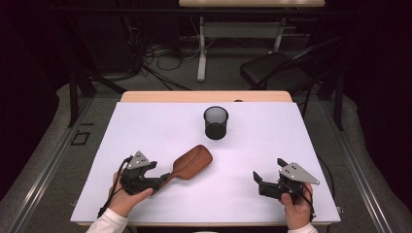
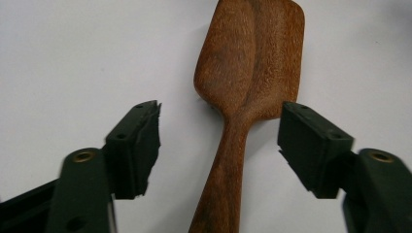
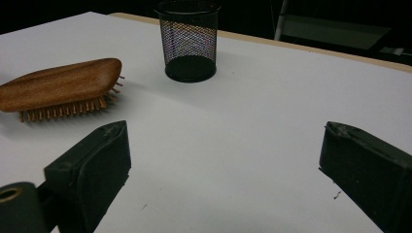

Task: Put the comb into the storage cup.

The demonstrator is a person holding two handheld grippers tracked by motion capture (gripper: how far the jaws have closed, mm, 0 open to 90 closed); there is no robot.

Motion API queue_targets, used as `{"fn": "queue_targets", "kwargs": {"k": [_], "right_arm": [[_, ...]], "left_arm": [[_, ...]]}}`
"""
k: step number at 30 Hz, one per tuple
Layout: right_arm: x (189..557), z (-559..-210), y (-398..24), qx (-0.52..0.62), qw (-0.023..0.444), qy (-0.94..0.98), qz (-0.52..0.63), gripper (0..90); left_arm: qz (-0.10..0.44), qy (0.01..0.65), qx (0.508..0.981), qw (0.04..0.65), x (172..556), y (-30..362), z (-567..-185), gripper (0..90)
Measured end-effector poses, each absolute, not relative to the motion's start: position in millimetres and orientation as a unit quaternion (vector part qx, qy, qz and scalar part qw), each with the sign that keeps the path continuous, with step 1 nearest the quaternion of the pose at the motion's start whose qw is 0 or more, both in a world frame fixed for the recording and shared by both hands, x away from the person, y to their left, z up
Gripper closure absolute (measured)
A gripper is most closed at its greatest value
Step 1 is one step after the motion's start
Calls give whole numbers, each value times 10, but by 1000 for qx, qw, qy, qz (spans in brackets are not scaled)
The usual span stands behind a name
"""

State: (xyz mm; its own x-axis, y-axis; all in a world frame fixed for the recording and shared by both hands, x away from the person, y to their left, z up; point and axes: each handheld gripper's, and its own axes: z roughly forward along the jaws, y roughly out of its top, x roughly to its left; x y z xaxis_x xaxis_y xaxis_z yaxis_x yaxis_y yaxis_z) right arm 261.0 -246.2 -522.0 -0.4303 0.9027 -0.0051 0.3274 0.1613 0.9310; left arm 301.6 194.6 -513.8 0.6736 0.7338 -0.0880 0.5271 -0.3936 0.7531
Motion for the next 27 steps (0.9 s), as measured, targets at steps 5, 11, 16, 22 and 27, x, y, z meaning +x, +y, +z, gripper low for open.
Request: {"fn": "queue_targets", "kwargs": {"k": [5, 11, 16, 22, 27], "right_arm": [[2614, -5220, -2474, 440, 303, 699, 476, 41], [2614, -5221, -2473, 440, 303, 698, 476, 42], [2618, -5226, -2473, 442, 303, 696, 478, 42], [2619, -5228, -2477, 445, 301, 695, 478, 43], [2610, -5216, -2509, 453, 300, 688, 481, 46]], "left_arm": [[123, 391, 821, 398, 3038, 1942, -5153, 191], [114, 398, 819, 398, 3043, 1908, -5173, 156], [110, 393, 824, 392, 3035, 1844, -5190, 153], [111, 383, 834, 381, 3023, 1773, -5212, 158], [118, 378, 840, 370, 3020, 1735, -5223, 158]]}}
